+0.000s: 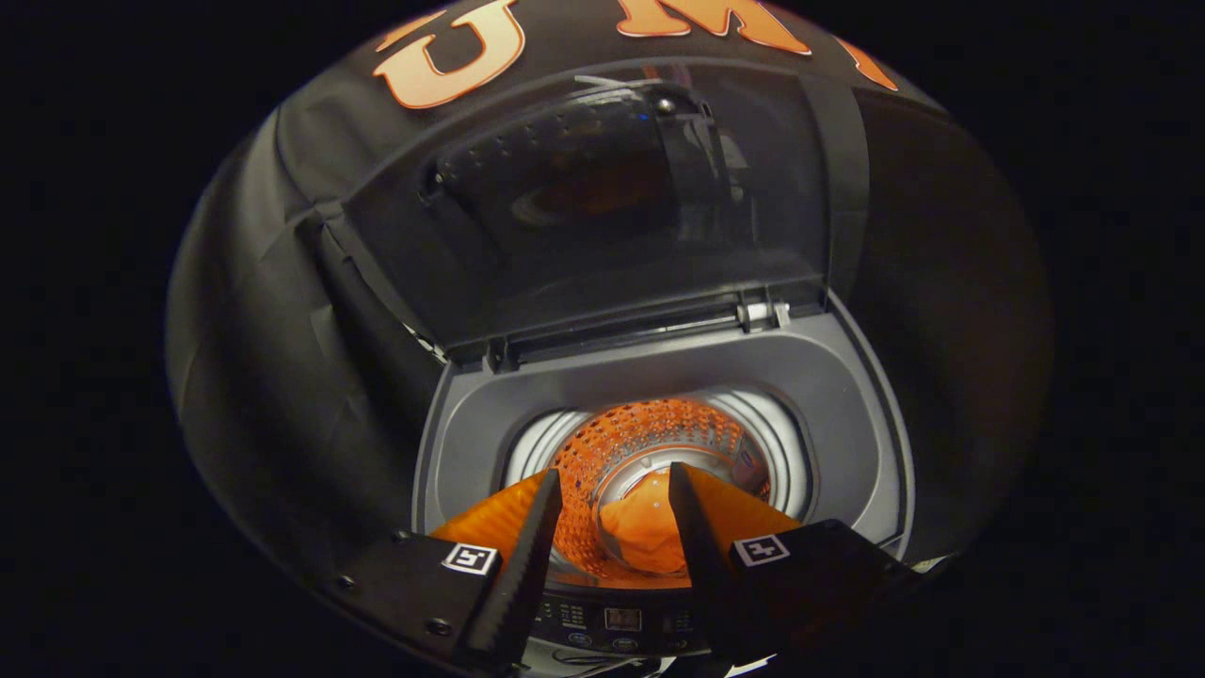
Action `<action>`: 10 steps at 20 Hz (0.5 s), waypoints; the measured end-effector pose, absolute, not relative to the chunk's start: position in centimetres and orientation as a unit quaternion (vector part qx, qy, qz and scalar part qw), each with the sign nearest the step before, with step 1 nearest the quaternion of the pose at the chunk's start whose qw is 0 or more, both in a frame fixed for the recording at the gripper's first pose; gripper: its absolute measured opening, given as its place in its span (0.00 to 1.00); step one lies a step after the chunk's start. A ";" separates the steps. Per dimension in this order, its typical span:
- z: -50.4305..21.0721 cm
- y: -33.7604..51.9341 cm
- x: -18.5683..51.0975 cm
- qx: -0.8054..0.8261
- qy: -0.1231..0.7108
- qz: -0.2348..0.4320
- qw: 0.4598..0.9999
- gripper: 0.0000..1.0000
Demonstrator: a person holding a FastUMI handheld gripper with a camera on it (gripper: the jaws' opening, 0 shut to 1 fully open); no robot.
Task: Put the clothes into the washing machine and then close the washing machine lid.
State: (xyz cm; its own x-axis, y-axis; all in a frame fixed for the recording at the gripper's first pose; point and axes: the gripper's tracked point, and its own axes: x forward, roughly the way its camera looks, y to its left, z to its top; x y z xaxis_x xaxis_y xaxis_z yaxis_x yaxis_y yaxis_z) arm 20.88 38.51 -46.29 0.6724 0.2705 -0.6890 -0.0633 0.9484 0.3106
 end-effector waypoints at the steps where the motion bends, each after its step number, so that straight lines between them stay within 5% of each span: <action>1: -45.4 38.3 21.0 0.124 0.387 0.092 0.909 0.77; 10: -38.0 37.4 21.2 0.109 0.335 0.094 0.931 0.82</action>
State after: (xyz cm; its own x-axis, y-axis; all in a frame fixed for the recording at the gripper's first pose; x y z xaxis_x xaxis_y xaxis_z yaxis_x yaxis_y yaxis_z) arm 21.20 37.39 -37.98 0.7576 0.2478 -0.6038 -0.1018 0.9587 0.2656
